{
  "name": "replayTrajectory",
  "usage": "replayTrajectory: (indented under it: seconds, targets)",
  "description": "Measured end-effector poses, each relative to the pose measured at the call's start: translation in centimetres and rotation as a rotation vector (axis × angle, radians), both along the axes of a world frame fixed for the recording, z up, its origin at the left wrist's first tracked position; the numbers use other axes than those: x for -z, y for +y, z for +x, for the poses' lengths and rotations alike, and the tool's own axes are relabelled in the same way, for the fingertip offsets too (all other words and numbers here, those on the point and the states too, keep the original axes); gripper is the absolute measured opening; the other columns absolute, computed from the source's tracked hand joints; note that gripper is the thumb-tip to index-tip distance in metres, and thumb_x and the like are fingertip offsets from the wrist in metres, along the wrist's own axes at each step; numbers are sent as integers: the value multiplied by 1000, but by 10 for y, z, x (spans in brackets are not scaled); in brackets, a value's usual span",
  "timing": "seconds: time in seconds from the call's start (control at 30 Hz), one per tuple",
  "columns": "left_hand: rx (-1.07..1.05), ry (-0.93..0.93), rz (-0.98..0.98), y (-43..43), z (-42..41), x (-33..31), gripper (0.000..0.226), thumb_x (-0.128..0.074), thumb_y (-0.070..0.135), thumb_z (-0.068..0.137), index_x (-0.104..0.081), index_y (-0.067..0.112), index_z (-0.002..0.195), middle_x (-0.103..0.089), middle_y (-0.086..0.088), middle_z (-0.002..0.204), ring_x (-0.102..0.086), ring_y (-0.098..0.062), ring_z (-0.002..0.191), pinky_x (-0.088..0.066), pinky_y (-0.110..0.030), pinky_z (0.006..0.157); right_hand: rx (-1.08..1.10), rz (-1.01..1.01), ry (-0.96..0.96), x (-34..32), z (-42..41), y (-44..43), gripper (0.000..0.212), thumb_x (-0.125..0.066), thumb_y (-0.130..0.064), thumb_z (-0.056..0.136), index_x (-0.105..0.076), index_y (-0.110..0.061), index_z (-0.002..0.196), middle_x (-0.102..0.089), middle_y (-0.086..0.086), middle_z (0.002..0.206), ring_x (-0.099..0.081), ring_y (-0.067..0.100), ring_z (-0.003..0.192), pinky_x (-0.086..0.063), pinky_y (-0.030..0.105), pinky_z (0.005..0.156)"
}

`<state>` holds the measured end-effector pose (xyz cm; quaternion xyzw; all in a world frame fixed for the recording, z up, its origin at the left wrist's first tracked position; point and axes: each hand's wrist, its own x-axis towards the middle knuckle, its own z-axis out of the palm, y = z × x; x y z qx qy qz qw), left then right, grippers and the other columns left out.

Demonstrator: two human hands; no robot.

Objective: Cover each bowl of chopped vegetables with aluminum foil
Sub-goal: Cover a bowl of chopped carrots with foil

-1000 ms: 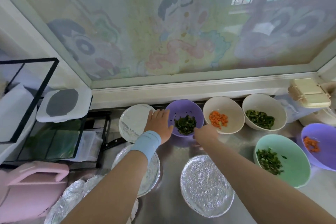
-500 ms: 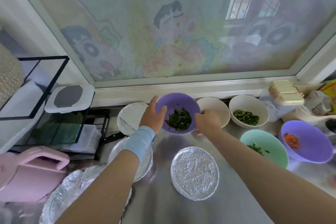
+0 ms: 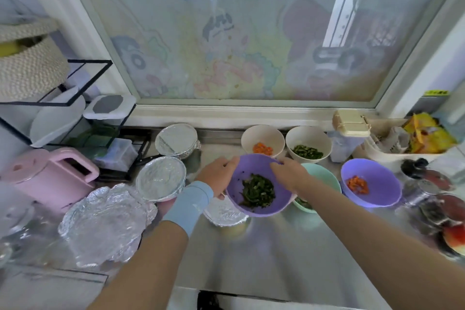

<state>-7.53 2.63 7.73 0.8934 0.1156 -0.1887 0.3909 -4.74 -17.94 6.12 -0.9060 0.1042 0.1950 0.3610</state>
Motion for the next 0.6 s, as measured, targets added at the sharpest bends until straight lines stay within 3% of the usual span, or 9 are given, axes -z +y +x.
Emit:
replayTrajectory:
  seconds: [0.13, 0.23, 0.37, 0.4, 0.5, 0.6]
  targets:
    - [53, 212, -28, -33, -34, 11, 65, -28, 63, 85, -63, 12, 105, -73, -13, 82, -72, -31, 63, -60, -41, 75, -145, -62, 154, 8, -33, -32, 54, -31, -42, 102, -58, -2, 125, -59, 20, 126, -56, 36, 115, -43, 37, 96]
    - [-35, 312, -25, -54, -59, 27, 72, -27, 66, 90, -67, 7, 85, -71, -13, 66, -67, -26, 51, -57, -28, 65, -158, -90, 231, 25, -55, -49, 64, -29, -52, 100, -52, -4, 136, -52, 17, 139, -50, 34, 124, -35, 38, 102]
    - [-2, 428, -8, -70, -84, 60, 71, -32, 75, 84, -59, 12, 68, -63, -11, 53, -60, -26, 46, -55, -28, 72, -169, -28, 267, 51, -79, -57, 47, -41, -45, 96, -58, -7, 119, -59, 17, 131, -55, 33, 117, -39, 33, 93]
    - [34, 429, 39, -71, -89, 67, 70, -31, 72, 88, -62, 10, 73, -64, -11, 55, -59, -24, 45, -54, -27, 70, -164, -17, 269, 57, -84, -57, 47, -44, -46, 95, -56, -8, 120, -59, 17, 131, -56, 33, 116, -41, 33, 93]
    - [57, 420, 116, -70, -99, 80, 74, -32, 66, 88, -61, 3, 115, -70, -11, 69, -63, -25, 52, -58, -32, 77, -158, 3, 279, 69, -94, -54, 68, -52, -50, 89, -39, -6, 140, -51, 16, 139, -53, 34, 121, -44, 42, 102]
    - [76, 392, 148, -67, -104, 83, 64, -38, 61, 90, -53, 11, 126, -65, -6, 76, -62, -24, 59, -57, -36, 81, -216, -29, 245, 71, -98, -47, 79, -55, -46, 92, -20, -11, 153, -36, 14, 153, -40, 33, 136, -36, 39, 109]
